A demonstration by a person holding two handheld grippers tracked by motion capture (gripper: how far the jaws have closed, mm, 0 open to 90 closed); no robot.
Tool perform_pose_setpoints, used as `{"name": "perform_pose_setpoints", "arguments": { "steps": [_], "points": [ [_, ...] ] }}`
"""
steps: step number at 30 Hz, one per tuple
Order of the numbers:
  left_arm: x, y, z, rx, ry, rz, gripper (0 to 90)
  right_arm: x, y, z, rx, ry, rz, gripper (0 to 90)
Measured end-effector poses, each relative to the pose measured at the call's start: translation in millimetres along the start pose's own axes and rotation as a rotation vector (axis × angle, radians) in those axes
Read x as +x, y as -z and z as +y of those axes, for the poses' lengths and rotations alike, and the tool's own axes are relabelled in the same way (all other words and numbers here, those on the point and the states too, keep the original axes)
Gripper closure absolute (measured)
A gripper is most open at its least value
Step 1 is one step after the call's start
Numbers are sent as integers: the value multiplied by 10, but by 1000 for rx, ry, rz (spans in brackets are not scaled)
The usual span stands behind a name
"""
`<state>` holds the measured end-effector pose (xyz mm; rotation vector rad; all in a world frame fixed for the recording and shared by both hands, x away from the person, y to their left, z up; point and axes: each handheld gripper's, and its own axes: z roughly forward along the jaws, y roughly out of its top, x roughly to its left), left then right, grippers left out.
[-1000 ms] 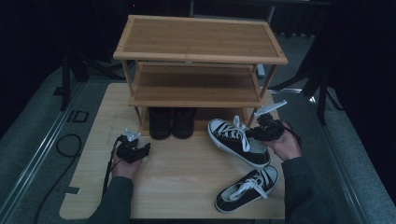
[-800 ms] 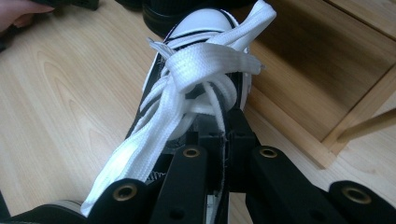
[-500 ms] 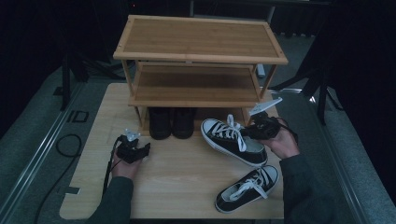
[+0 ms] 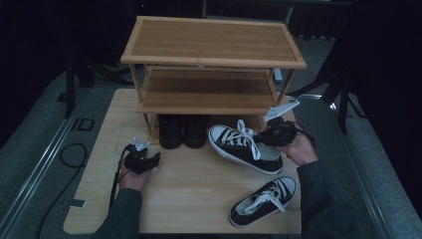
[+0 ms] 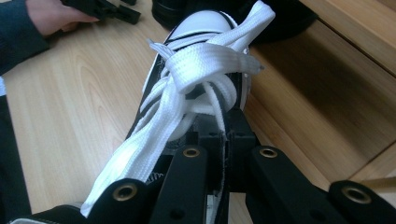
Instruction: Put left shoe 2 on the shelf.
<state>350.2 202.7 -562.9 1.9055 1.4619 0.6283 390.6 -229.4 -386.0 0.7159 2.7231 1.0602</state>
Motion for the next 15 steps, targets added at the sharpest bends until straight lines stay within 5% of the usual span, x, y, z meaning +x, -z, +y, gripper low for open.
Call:
{"name": "perform_pose_setpoints", "arguments": {
  "steps": [15],
  "points": [
    [3, 2, 1, 2, -4, 1, 421, 50, 151, 157, -66, 38, 50, 881]
  ]
}}
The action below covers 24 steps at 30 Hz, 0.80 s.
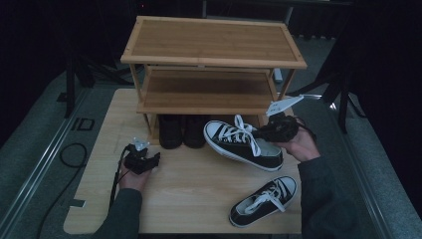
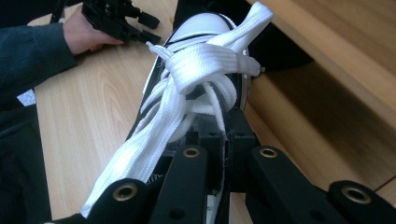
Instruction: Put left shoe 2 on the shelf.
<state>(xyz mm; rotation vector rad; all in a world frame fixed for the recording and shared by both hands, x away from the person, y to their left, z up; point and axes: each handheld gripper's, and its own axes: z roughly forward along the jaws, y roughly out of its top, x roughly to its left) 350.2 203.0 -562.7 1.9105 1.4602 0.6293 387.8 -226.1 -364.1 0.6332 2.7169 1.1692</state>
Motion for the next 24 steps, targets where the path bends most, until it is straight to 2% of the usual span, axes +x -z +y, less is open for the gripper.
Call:
{"name": "perform_pose_setpoints", "arguments": {
  "steps": [10, 17, 19, 24],
  "points": [
    [-1, 0, 0, 0, 2, -1, 421, 53, 114, 115, -73, 3, 34, 882],
    [-1, -1, 0, 0, 1, -1, 420, 41, 202, 198, -96, -2, 4, 882],
    [-1, -1, 0, 0, 1, -1, 419, 20, 234, 218, -116, -4, 9, 882],
    [-2, -1, 1, 0, 1, -1, 418, 6, 278, 289, -118, -4, -33, 882]
  ]
}}
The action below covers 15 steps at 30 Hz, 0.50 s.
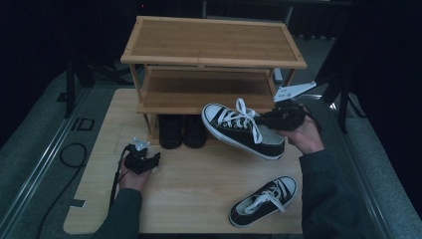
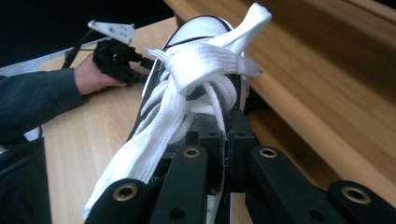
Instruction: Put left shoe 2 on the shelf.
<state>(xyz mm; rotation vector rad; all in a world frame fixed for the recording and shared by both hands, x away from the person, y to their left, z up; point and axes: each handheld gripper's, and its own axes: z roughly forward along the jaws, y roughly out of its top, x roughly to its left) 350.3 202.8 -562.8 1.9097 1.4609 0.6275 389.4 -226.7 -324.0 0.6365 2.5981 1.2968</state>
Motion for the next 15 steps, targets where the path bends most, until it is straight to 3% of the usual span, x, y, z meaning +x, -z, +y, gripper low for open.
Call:
{"name": "perform_pose_setpoints", "arguments": {
  "steps": [15],
  "points": [
    [0, -2, 1, 0, -1, -1, 416, -115, -118, 198, -40, -50, -85, 881]
  ]
}}
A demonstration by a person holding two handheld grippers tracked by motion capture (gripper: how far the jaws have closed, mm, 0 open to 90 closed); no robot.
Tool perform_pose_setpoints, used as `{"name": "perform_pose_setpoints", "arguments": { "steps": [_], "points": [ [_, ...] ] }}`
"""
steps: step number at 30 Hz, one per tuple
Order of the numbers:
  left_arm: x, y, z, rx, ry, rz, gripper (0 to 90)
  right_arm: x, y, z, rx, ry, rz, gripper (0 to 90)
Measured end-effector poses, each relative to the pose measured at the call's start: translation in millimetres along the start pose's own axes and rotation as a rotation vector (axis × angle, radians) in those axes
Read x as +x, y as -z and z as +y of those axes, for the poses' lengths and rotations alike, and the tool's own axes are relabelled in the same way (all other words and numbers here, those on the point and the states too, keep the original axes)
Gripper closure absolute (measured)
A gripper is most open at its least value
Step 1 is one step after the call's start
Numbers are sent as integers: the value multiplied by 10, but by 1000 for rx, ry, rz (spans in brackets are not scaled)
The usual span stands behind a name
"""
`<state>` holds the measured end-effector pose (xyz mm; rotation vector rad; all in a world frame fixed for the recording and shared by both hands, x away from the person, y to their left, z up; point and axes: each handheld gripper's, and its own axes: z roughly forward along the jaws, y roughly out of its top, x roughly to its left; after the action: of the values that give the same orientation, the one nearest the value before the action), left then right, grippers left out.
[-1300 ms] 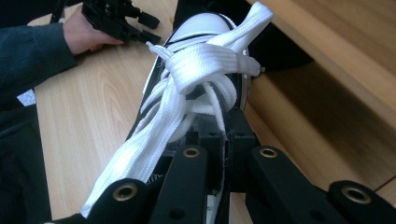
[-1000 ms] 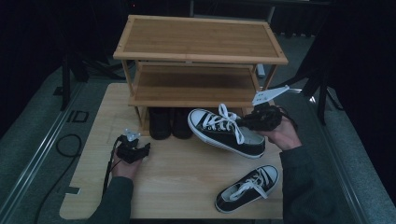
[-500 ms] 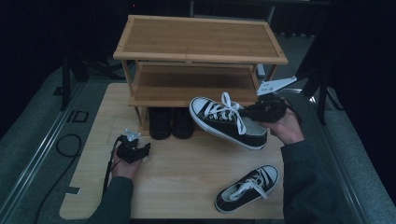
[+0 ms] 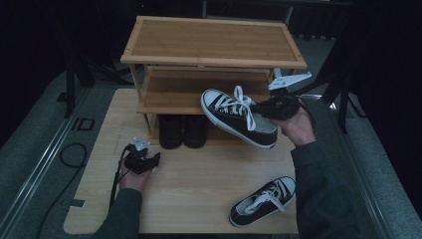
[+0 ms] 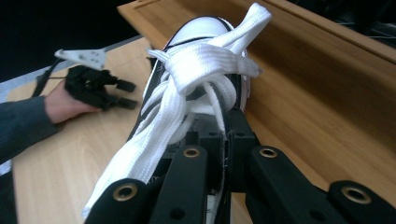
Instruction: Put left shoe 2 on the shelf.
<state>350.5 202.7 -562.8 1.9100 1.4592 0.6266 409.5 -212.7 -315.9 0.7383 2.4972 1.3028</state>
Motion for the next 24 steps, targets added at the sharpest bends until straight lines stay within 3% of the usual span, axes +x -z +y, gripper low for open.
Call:
{"name": "perform_pose_setpoints", "arguments": {
  "steps": [9, 14, 24],
  "points": [
    [1, -1, 1, 0, -1, -1, 415, -35, -138, 50, -21, -52, -57, 881],
    [1, -2, 2, 0, -2, -2, 415, -27, -197, 47, -17, -53, -110, 881],
    [1, -2, 2, 0, -1, -2, 415, -60, -251, 82, -21, -79, -153, 881]
  ]
}}
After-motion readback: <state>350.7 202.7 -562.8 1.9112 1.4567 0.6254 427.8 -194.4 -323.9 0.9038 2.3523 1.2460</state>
